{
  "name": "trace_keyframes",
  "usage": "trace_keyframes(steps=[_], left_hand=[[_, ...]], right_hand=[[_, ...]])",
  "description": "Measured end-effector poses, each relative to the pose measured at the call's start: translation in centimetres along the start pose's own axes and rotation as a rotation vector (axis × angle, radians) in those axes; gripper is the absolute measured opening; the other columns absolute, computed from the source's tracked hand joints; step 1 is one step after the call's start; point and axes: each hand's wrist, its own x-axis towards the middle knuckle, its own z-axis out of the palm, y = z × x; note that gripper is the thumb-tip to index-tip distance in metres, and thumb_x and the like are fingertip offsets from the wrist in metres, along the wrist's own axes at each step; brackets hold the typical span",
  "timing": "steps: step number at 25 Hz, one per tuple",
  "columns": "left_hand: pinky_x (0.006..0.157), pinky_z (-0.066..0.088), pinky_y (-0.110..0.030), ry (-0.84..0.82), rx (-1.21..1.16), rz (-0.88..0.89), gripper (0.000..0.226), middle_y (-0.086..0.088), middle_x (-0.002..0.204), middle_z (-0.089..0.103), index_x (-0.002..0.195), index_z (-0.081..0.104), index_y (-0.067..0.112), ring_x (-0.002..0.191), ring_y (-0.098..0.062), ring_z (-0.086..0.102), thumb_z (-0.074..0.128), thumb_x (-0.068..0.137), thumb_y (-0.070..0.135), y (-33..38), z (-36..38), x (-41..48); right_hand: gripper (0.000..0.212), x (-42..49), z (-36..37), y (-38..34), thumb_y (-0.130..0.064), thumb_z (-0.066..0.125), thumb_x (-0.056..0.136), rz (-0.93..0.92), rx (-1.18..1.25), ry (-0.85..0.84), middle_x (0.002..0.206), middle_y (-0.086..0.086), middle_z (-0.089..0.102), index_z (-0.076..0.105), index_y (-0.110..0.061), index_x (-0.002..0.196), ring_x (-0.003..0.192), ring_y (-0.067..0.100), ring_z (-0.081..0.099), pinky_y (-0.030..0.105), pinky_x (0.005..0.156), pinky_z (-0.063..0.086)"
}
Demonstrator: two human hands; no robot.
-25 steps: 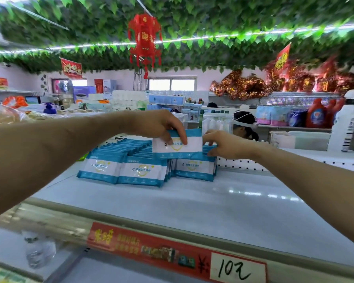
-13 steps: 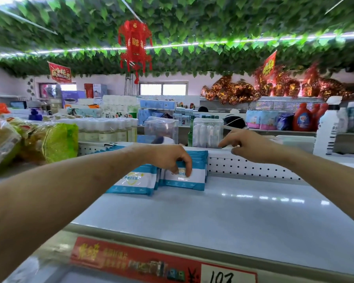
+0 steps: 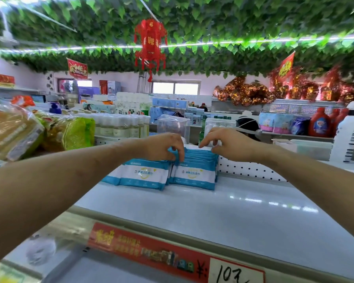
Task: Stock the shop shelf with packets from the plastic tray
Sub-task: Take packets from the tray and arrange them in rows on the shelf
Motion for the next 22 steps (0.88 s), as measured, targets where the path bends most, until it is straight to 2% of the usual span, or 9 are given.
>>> trace_keyframes(steps=[3, 5, 8, 13, 18, 22], left_hand=[[0.088, 0.048, -0.024, 0.110, -0.050, -0.175, 0.023, 0.013, 0.112, 0.060, 0.118, 0.073, 0.026, 0.100, -0.005, 0.059, 0.067, 0.098, 0.017, -1.8, -2.2, -5.7], [0.085, 0.050, -0.024, 0.148, -0.043, -0.300, 0.024, 0.010, 0.113, 0.064, 0.121, 0.071, 0.028, 0.100, -0.007, 0.062, 0.066, 0.099, 0.022, -3.1, -3.3, -10.5], [0.085, 0.053, -0.030, 0.170, 0.017, -0.480, 0.023, 0.007, 0.109, 0.065, 0.122, 0.070, 0.029, 0.097, -0.011, 0.064, 0.065, 0.099, 0.029, -4.9, -4.5, -18.9], [0.084, 0.052, -0.034, 0.125, 0.116, -0.825, 0.027, 0.009, 0.109, 0.066, 0.124, 0.067, 0.031, 0.098, -0.013, 0.063, 0.063, 0.099, 0.040, -4.6, -5.0, -35.6], [0.087, 0.053, -0.037, 0.078, 0.098, -1.156, 0.032, 0.012, 0.107, 0.064, 0.125, 0.066, 0.031, 0.096, -0.012, 0.063, 0.062, 0.098, 0.047, -0.7, -1.6, -49.9], [0.086, 0.052, -0.036, 0.033, -0.010, -1.366, 0.030, 0.007, 0.100, 0.066, 0.120, 0.070, 0.024, 0.098, -0.022, 0.067, 0.064, 0.097, 0.042, 4.2, 6.6, -57.8]], right_hand=[[0.034, 3.2, 1.4, -4.3, -0.007, 0.061, 0.096, -0.099, 0.028, -0.023, 0.102, -0.025, 0.053, 0.070, -0.030, 0.120, 0.095, 0.003, 0.055, 0.021, 0.083, 0.043], [0.034, 6.0, 2.9, -8.3, -0.009, 0.060, 0.096, -0.199, 0.056, -0.026, 0.104, -0.025, 0.055, 0.069, -0.030, 0.121, 0.096, 0.002, 0.056, 0.022, 0.086, 0.045], [0.031, 10.3, 5.6, -15.2, -0.012, 0.059, 0.096, -0.355, 0.102, -0.038, 0.116, -0.011, 0.065, 0.071, -0.026, 0.122, 0.100, 0.006, 0.059, 0.028, 0.094, 0.049], [0.026, 14.4, 11.0, -29.1, -0.019, 0.060, 0.099, -0.643, 0.162, -0.117, 0.116, -0.002, 0.067, 0.070, -0.021, 0.123, 0.104, 0.014, 0.060, 0.034, 0.093, 0.048], [0.028, 14.0, 18.4, -41.9, -0.023, 0.061, 0.098, -0.816, 0.236, -0.278, 0.114, -0.004, 0.069, 0.070, -0.022, 0.124, 0.101, 0.013, 0.063, 0.032, 0.087, 0.049], [0.029, 9.5, 27.5, -48.9, -0.023, 0.058, 0.097, -0.905, 0.278, -0.504, 0.114, -0.001, 0.068, 0.068, -0.019, 0.124, 0.096, 0.018, 0.066, 0.034, 0.082, 0.052]])
